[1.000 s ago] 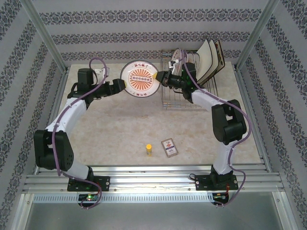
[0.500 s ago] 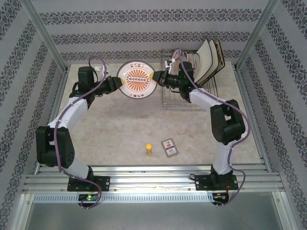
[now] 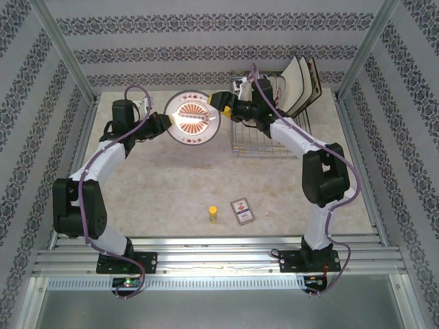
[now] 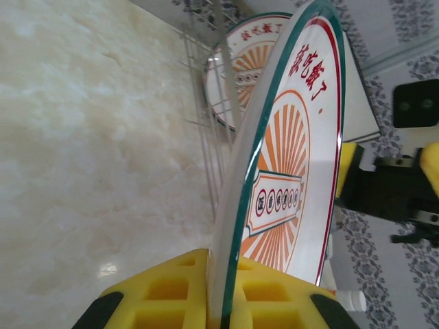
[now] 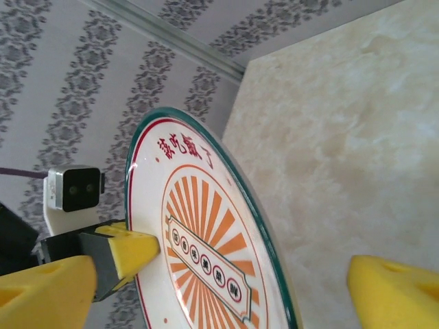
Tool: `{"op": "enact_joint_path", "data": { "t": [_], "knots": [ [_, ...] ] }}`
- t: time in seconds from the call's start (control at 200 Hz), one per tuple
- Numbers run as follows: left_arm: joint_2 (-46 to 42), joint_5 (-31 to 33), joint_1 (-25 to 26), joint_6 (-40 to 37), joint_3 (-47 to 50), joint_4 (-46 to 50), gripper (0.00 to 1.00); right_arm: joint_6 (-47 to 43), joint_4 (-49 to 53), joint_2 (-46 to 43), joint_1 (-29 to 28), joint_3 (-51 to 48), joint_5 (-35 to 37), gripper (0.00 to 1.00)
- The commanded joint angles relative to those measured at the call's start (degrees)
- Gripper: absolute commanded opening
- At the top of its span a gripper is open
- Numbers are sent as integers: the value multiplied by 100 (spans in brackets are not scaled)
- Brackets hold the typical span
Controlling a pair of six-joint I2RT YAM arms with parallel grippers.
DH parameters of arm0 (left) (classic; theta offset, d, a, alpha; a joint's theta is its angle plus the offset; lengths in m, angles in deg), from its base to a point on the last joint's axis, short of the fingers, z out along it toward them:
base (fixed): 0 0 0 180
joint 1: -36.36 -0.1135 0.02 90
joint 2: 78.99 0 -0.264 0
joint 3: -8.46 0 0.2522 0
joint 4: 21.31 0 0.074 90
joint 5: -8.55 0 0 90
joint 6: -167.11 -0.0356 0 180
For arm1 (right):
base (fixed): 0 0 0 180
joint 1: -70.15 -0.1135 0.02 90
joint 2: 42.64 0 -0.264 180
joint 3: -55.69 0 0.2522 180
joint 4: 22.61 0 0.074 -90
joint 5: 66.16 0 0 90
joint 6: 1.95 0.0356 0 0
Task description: Unload the plates from the dish rack
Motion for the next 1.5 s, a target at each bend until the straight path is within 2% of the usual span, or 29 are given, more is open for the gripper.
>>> {"op": "enact_joint_path", "data": {
  "t": [0.0, 0.195, 0.43, 0.555, 0.685, 1.029, 1.219, 1.499],
  "knots": [
    [-490, 385, -346, 380, 216, -531, 0, -1022, 1646, -392, 59, 501, 769, 98],
    [-965, 1315, -964, 1037, 927, -1012, 0, -2523, 4073, -648, 18, 1394, 2731, 98],
    [-986, 2381, -1470, 1816, 1593, -1611, 0, -3439, 5544, -829, 19, 1877, 4571, 98],
    [-783, 2679, -1569, 1940, 1624, -1789, 0, -3758, 6170, -829, 28, 2159, 5101, 98],
    [-475, 2903, -1699, 2123, 1646, -2086, 0, -3854, 6307, -941, 60, 2096, 5305, 98],
    [751, 3277, -1947, 2646, 1563, -3104, 0, -3912, 6364, -1346, 381, 1524, 5096, 98],
    [1535, 3323, -1952, 2937, 1101, -3462, 0, -3919, 6535, -1408, 434, 1528, 5120, 98],
    [2298, 3298, -1961, 2788, 55, -2672, 0, -3870, 6743, -1441, 371, 1646, 5241, 98]
  ]
}}
